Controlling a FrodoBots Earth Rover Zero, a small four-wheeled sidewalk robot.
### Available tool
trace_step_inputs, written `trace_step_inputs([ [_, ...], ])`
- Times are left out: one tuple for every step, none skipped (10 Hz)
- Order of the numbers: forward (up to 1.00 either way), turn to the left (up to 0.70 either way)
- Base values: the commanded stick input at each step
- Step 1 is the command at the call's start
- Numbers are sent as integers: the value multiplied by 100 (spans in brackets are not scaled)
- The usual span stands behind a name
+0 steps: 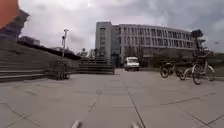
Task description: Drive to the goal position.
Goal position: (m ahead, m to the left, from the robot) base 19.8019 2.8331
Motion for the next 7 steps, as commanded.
trace_step_inputs([
  [85,-16],
  [85,-3],
  [85,0],
  [85,0],
  [85,0],
  [85,0],
  [85,0],
])
